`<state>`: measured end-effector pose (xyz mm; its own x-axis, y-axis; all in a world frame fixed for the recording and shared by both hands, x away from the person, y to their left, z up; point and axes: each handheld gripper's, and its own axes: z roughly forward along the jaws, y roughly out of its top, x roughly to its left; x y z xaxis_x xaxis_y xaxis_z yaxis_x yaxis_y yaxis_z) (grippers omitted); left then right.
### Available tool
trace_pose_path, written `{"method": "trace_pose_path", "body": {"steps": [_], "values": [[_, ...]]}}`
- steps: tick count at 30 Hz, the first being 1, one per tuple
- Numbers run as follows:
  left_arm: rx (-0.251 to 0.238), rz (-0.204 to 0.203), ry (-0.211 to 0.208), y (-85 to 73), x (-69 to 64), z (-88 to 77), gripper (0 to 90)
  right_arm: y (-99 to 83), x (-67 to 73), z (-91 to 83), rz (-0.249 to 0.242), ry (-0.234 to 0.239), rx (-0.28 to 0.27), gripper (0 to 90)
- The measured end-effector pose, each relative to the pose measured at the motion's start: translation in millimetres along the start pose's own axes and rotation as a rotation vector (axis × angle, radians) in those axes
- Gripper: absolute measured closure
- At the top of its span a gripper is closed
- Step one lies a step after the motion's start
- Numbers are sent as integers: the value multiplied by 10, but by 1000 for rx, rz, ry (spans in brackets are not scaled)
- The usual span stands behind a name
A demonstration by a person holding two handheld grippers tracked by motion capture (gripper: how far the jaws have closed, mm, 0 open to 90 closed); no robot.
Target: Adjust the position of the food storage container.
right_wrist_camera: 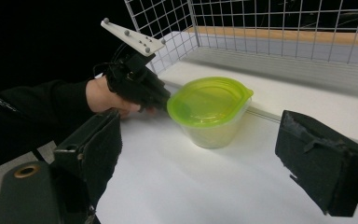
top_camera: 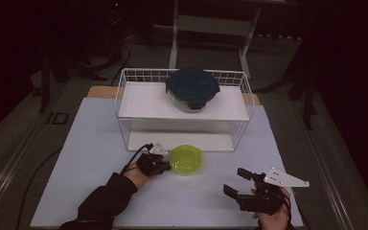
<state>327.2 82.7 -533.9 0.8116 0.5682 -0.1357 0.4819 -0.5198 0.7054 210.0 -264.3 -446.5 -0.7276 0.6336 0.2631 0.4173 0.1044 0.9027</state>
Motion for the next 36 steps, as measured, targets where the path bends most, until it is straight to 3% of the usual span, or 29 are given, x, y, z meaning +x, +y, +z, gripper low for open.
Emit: {"method": "trace_pose_path", "body": {"steps": [11, 19, 21, 23, 26, 31, 34, 36], "values": [[12, 3, -13, 84, -3, 74, 888, -4, -1, 1, -1, 1, 1, 143], [8, -24, 0, 45, 32, -87, 877, -4, -3, -8, -3, -2, -1, 143], [6, -52, -6, 19, 46, -164, 829, -2, -1, -11, -4, -3, -1, 143], [-8, -52, -8, -14, 41, -256, 787, -1, 0, -13, -8, -6, 1, 143], [-36, -59, -21, -52, 20, -410, 648, -4, -5, -13, -10, -11, 4, 143], [-75, -83, -80, -59, -33, -679, 439, 9, 3, -4, -18, -14, 8, 144], [-108, -68, -99, -22, -113, -828, 289, 27, 18, 2, -35, -9, 6, 145], [-123, -48, -138, 12, -161, -905, 161, 48, 28, 3, -55, -14, 4, 146]]}}
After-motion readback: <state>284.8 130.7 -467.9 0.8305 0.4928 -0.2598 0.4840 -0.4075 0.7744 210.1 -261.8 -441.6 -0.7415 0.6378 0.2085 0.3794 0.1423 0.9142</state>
